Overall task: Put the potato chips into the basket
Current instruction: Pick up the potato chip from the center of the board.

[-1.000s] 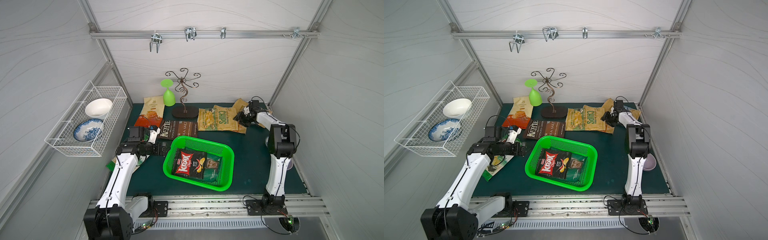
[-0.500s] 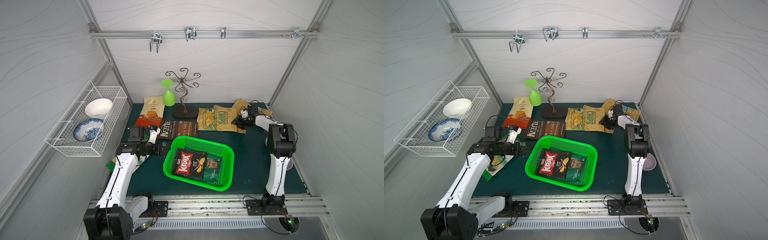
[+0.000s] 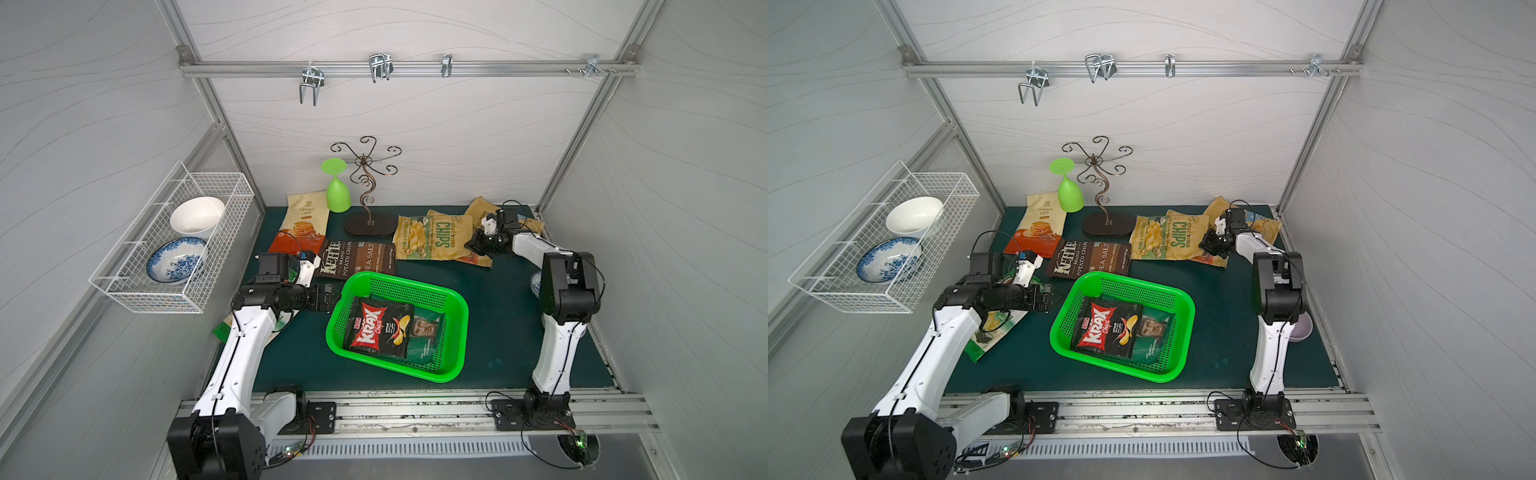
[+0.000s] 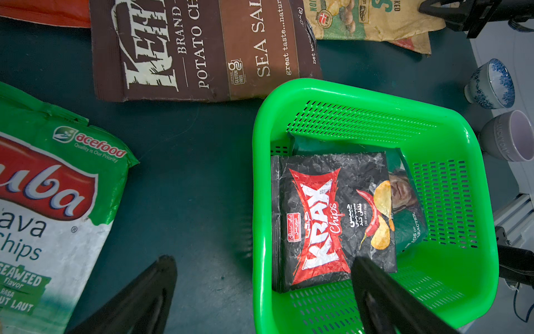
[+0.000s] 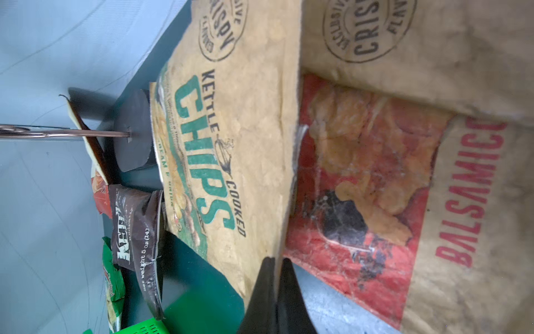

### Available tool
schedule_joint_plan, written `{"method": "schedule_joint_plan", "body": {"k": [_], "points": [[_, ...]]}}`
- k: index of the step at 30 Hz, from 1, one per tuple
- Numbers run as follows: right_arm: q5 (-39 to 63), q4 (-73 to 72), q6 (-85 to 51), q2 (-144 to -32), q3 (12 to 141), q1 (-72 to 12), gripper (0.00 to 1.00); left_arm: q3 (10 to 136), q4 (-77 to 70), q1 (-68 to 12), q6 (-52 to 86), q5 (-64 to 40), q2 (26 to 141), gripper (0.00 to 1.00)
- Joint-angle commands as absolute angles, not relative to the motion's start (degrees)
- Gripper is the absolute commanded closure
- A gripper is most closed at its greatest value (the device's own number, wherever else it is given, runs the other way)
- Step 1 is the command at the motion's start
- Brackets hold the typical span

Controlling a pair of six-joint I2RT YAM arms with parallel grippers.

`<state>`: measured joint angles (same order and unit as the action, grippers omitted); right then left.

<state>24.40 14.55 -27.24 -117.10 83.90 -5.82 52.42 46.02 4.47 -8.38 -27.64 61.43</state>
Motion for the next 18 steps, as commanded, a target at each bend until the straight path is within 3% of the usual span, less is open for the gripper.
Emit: {"method": "schedule_joint_plan", "body": {"k": [1,18], "points": [[25.41,12.51,-27.46,-111.73,81.49,-6.38,1.0,52.73,44.65,4.71,-8.79,-28.15,61.09,0.01],[26.97,17.17,-26.54,-94.68,85.11,-12.81,1.0,52.65,44.47,4.66,-8.83,-27.89,61.25,0.01]]}}
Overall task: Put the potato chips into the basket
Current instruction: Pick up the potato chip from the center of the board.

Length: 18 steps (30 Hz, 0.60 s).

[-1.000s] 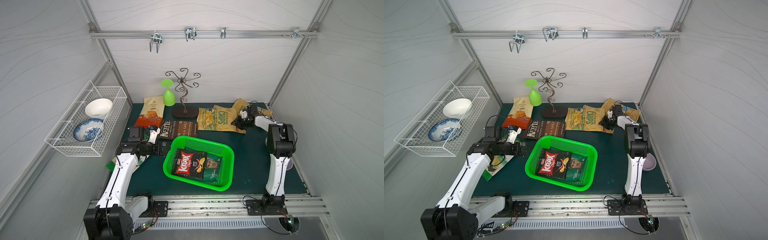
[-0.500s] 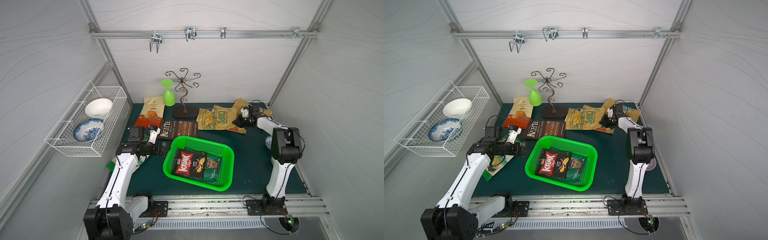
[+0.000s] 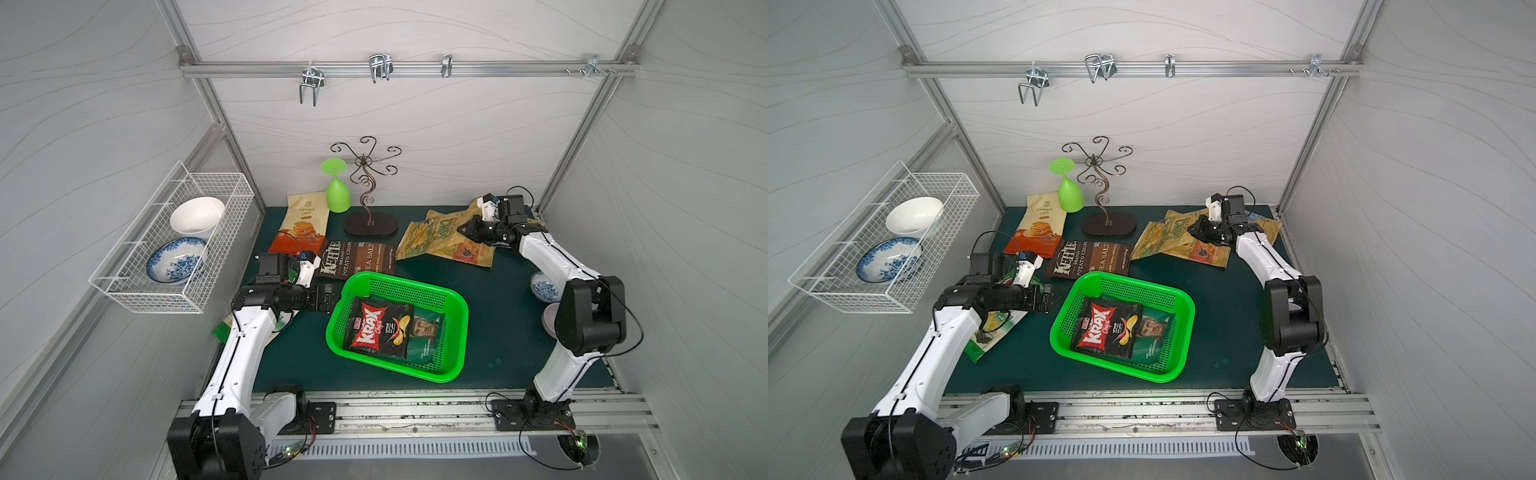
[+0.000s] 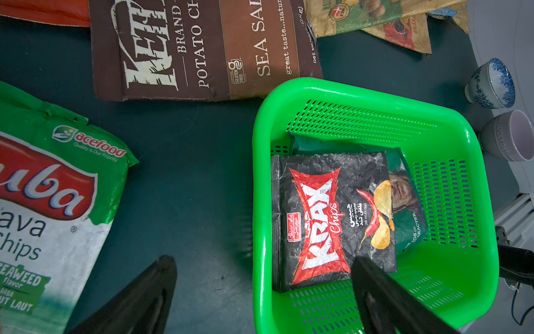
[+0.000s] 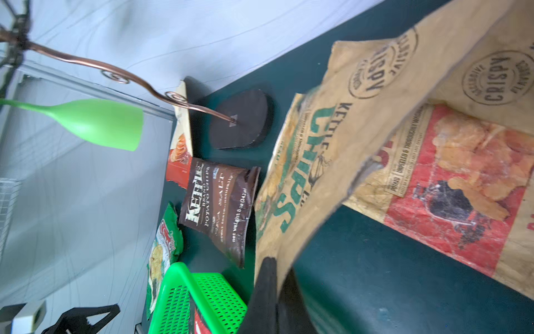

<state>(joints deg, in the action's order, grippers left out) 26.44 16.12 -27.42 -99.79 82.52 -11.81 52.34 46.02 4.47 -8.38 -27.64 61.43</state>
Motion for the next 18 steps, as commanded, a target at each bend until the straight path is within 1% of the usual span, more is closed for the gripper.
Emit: {"method": "schedule_joint_plan", "body": {"k": [1,10,18], "points": [[26.64,17.35,-26.38,-93.58,85.31,-13.07,1.0,52.65,44.47,4.73,-8.79,-27.91,61.23,0.01],[23.87,20.8,-23.54,-83.91,86.57,-13.8,1.0,52.65,44.47,4.69,-8.84,-27.87,61.16,0.01],[22.6,24.14,-22.24,-75.38,84.99,-13.75,1.0,52.69,44.54,4.75,-8.79,-27.77,61.04,0.01]]}}
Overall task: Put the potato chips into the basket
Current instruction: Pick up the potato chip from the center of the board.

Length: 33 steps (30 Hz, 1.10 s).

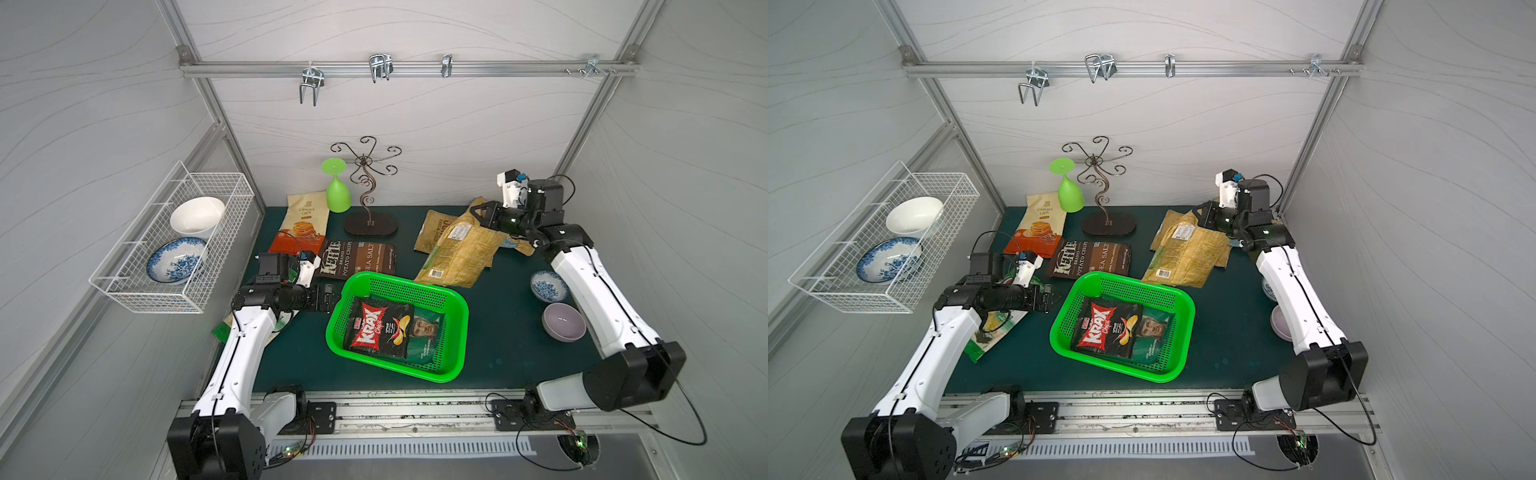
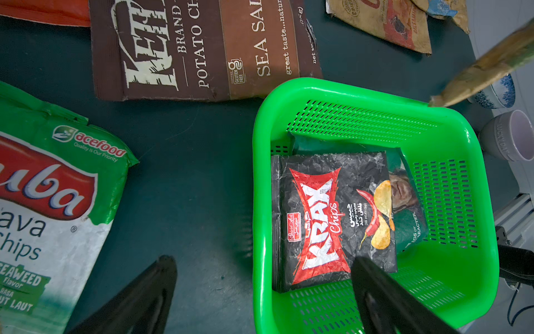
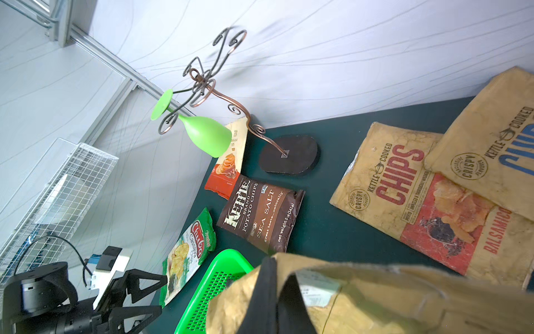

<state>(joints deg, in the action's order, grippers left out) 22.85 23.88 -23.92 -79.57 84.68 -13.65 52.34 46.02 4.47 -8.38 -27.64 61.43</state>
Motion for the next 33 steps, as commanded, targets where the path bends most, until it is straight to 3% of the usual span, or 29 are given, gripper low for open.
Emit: {"method": "schedule_joint_plan", "body": {"k": [1,10,19,33], "points": [[22.82,24.74,-22.13,-74.5,85.01,-13.74,1.0,52.65,44.54,4.74,-8.79,-27.78,61.01,0.01],[28.35,27.6,-21.82,-65.49,84.75,-14.51,1.0,52.73,44.39,4.68,-8.79,-27.43,61.1,0.01],[38.39,28.33,-22.47,-64.51,87.28,-18.97,1.0,52.73,44.3,4.74,-8.61,-26.85,61.36,0.01],[43.56,23.18,-22.26,-73.04,87.98,-37.05,1.0,52.99,43.95,4.83,-7.86,-24.23,61.95,0.01]]}}
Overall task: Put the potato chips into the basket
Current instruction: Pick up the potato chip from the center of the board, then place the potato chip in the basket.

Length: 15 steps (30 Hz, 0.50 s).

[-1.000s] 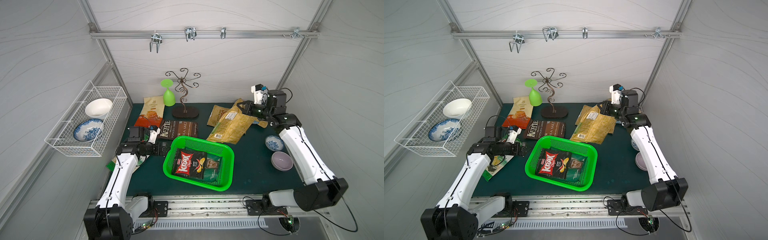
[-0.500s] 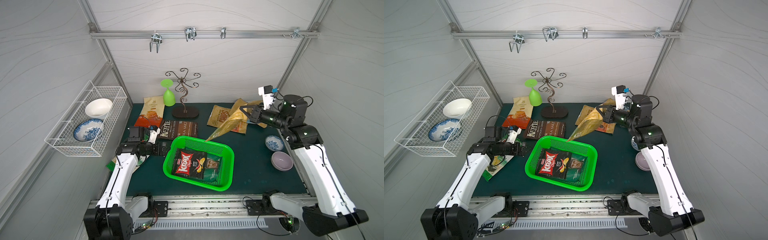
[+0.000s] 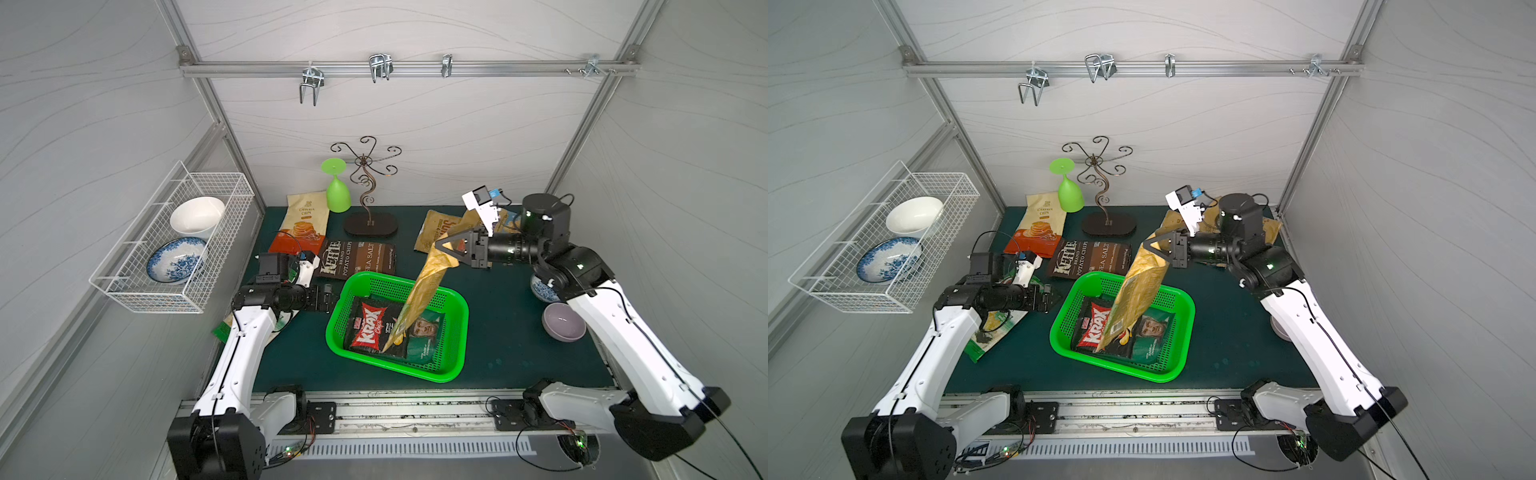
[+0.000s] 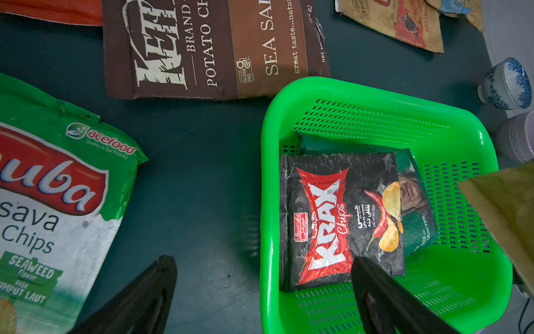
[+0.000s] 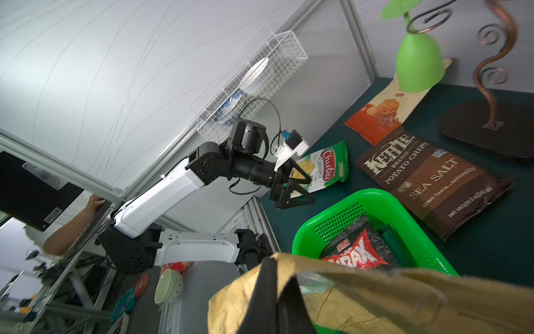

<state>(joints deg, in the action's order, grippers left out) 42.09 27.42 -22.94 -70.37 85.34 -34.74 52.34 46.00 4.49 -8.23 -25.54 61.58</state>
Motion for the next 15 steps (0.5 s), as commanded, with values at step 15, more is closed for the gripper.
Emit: {"method": "schedule_joint_plan", "body": {"k": [15], "points": [[38.67,28.42,-12.05,-90.46,102.5,-45.77,1.0,53.46,44.12,7.05,-7.08,-22.92,63.67,0.01]]}}
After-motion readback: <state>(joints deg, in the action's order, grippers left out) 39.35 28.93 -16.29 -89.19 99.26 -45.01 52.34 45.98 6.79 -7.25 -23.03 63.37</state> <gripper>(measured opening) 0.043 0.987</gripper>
